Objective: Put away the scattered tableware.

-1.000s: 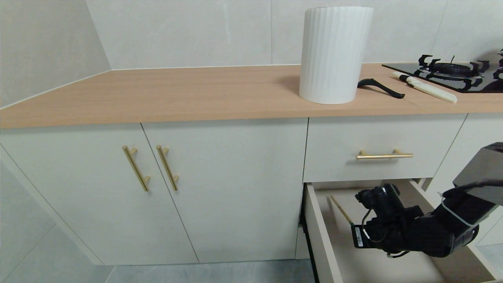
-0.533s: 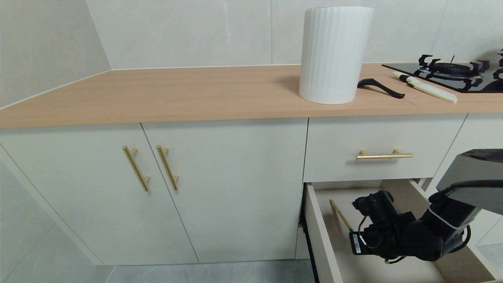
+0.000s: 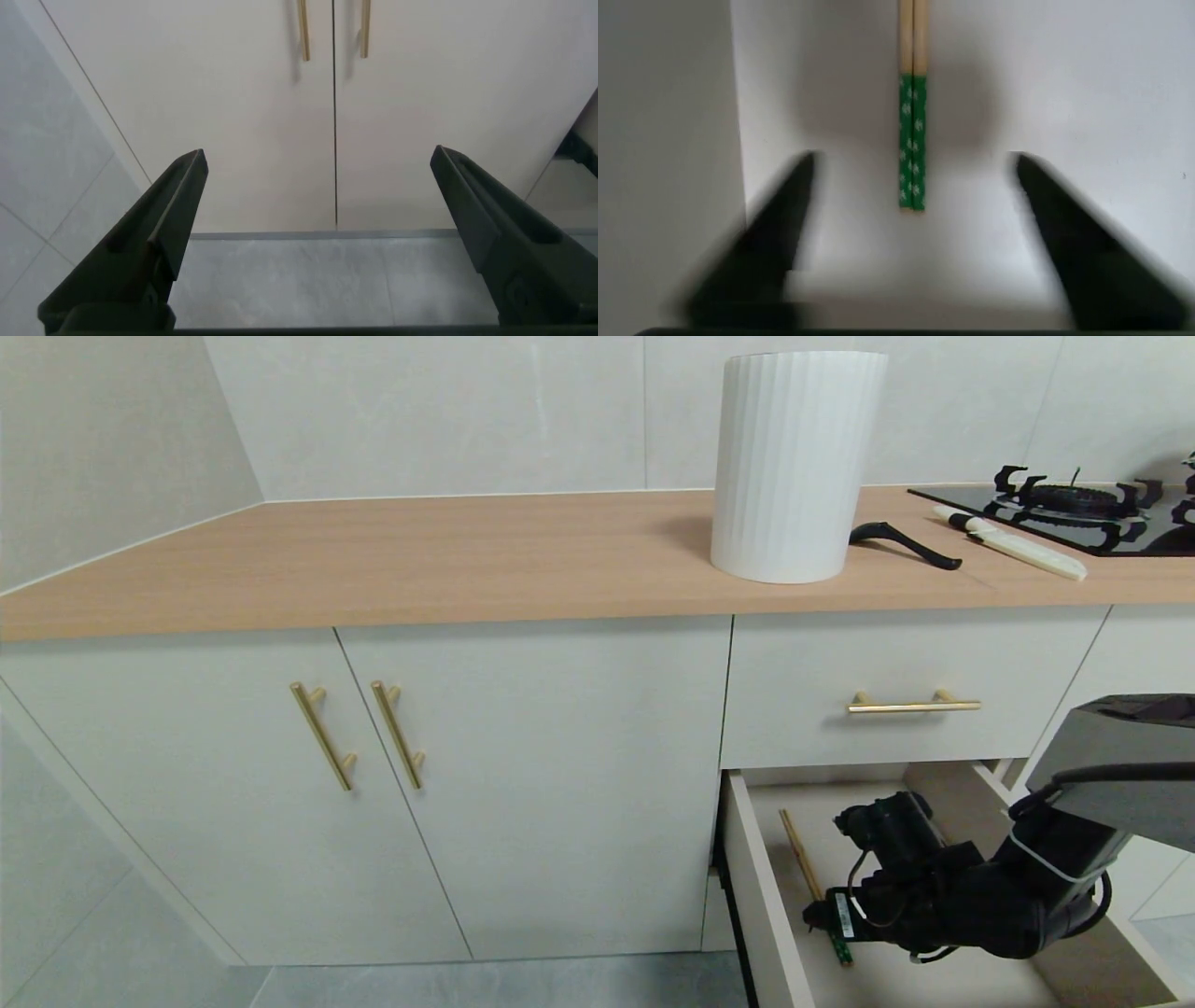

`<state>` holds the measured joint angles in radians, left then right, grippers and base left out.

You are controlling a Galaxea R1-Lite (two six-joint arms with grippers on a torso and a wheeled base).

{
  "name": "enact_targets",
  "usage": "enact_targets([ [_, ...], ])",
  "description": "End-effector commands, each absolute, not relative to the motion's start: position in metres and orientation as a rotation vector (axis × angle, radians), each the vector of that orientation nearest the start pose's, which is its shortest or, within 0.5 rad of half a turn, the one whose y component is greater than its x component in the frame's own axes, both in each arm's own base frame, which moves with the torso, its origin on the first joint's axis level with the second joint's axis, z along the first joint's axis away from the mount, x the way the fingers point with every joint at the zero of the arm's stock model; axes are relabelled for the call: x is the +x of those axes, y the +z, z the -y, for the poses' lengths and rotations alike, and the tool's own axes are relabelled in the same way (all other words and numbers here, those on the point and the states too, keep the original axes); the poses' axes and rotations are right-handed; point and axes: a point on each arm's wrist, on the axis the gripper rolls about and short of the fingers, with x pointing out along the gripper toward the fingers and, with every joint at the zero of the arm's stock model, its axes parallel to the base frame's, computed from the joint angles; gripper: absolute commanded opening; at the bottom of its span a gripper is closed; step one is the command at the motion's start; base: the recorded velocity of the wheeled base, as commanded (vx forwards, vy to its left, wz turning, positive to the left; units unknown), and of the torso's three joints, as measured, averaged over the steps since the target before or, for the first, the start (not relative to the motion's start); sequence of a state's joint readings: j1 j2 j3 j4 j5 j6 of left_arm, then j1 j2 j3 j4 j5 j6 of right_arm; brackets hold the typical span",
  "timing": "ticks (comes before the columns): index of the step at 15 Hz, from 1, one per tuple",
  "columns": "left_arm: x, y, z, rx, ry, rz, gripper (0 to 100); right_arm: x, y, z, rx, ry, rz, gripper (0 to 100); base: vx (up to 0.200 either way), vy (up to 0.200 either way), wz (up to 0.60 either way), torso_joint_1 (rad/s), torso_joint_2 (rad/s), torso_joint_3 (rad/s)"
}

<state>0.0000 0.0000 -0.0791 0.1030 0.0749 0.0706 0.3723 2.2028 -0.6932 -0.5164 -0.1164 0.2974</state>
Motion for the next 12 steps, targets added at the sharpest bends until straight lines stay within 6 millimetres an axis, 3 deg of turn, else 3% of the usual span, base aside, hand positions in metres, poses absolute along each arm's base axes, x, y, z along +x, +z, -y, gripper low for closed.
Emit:
enact_targets([
  [1, -0.029, 0.087, -0.002, 0.071, 0.074, -0.027, 100, 0.298, -0.014, -0.114, 0.031, 0.088, -0.99, 100, 0.0, 0.0, 0.0, 0.0, 0.0, 0.0],
  [4, -0.029, 0.087, -0.002, 0.071, 0.073, -0.027, 100, 0.286, -0.003, -0.109, 0.023, 0.087, -0.979, 100, 0.0, 0.0, 0.0, 0.0, 0.0, 0.0],
  [7, -0.029, 0.087, -0.002, 0.071, 0.073, -0.027, 100, 0.277, 0.026, -0.105, 0.007, 0.111, -0.9, 100, 0.0, 0.0, 0.0, 0.0, 0.0, 0.0],
  [9, -0.029, 0.087, -0.002, 0.071, 0.073, -0.027, 100, 0.266, 0.059, -0.099, 0.004, 0.133, -0.804, 100, 0.0, 0.0, 0.0, 0.0, 0.0, 0.0],
  [10, -0.029, 0.087, -0.002, 0.071, 0.073, -0.027, 100, 0.264, 0.065, -0.098, -0.003, 0.139, -0.787, 100, 0.0, 0.0, 0.0, 0.0, 0.0, 0.0],
  [12, -0.029, 0.087, -0.002, 0.071, 0.073, -0.027, 100, 0.249, 0.104, -0.085, -0.021, 0.153, -0.654, 100, 0.0, 0.0, 0.0, 0.0, 0.0, 0.0],
])
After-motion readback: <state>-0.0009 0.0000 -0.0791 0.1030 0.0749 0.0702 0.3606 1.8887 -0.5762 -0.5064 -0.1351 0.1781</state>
